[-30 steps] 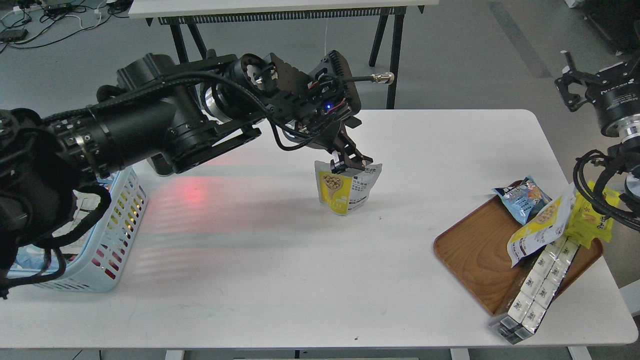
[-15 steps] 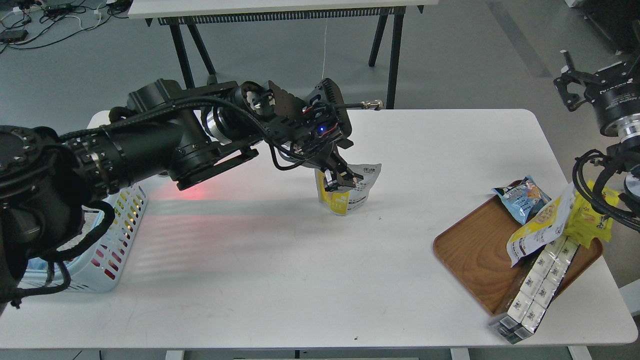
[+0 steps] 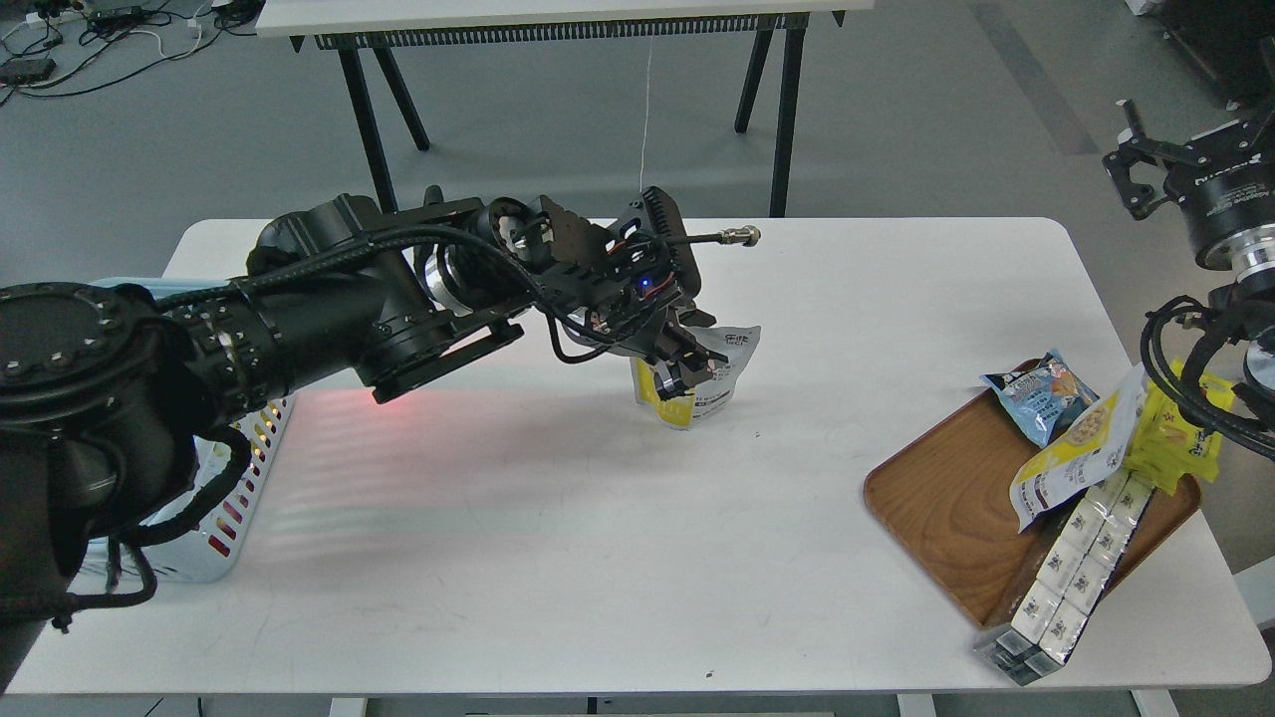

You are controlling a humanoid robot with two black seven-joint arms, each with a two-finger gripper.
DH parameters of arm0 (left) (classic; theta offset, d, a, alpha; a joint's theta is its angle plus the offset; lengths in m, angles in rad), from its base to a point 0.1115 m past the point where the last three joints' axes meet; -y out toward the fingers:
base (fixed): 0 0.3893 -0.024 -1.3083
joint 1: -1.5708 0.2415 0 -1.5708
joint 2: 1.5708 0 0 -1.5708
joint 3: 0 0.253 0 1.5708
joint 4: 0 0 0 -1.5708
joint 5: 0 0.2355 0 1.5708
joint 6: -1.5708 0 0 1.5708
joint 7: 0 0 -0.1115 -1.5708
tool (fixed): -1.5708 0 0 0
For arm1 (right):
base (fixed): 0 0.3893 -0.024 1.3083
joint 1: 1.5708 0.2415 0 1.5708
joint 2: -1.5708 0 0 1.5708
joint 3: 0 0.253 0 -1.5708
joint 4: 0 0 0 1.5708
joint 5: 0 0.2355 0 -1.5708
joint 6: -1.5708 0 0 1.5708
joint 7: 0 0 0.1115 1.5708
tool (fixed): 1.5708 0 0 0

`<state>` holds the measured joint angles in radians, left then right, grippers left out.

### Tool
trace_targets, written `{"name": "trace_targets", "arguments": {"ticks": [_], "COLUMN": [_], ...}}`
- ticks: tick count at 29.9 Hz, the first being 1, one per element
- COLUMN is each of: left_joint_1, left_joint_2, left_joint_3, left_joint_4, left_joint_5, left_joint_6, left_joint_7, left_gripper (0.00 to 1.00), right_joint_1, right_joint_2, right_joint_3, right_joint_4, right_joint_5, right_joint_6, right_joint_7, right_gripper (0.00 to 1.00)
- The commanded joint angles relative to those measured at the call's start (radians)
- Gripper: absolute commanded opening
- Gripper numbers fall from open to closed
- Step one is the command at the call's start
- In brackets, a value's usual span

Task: Scan snack and place in basket
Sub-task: 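Reach the left gripper to the yellow bag and grasp its top, then carry the yellow bag with the left gripper past the barcode scanner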

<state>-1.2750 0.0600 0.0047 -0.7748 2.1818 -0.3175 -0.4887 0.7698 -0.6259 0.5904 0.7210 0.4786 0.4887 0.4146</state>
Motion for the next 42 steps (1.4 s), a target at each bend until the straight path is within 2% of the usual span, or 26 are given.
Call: {"name": "trace_targets", "arguments": {"ticks": [1, 6, 9, 16, 26, 31, 36, 42], "left_joint_1": [-0.001, 0.000, -0.001, -0.006, -0.009, -0.014, -0.015, -0.014], "left_joint_2": [0.001, -0.008, -0.009, -0.011, -0.008, 0.044, 0.162, 0.322], "left_joint_3": [0.024, 0.038, 0.038, 0.038, 0.031, 0.005, -0.092, -0.138], "left_joint_4": [0.006, 0.051, 0.052, 0.054, 0.032, -0.067, -0.243, -0.415], "left_joint_5": [0.000, 0.000, 0.000, 0.000, 0.000, 0.000, 0.000, 0.000], "left_joint_6": [-0.006, -0.005, -0.006, -0.025, -0.026, -0.058, -0.171, -0.171], "left_joint_7": [0.000, 0.000, 0.000, 0.000, 0.000, 0.000, 0.000, 0.000], "left_gripper": [0.28, 0.27, 0.22, 0.02, 0.00, 0.00, 0.00, 0.00], "right_joint_1": [0.000, 0.000, 0.000, 0.002, 0.002, 0.003, 0.005, 0.005], "right_joint_2": [0.000, 0.000, 0.000, 0.000, -0.003, -0.014, -0.017, -0.017], "right_joint_3": [0.000, 0.002, 0.002, 0.002, -0.001, 0.005, 0.005, 0.006], "right_joint_4": [0.000, 0.000, -0.002, -0.002, -0.006, -0.006, -0.006, -0.005], "right_joint_5": [0.000, 0.000, 0.000, 0.000, 0.000, 0.000, 0.000, 0.000], "right_joint_6": [0.000, 0.000, 0.000, 0.000, 0.000, 0.000, 0.000, 0.000], "right_joint_7": [0.001, 0.001, 0.003, 0.003, 0.003, 0.003, 0.003, 0.004], "right_gripper": [0.99, 0.99, 0.99, 0.99, 0.99, 0.99, 0.99, 0.99]}}
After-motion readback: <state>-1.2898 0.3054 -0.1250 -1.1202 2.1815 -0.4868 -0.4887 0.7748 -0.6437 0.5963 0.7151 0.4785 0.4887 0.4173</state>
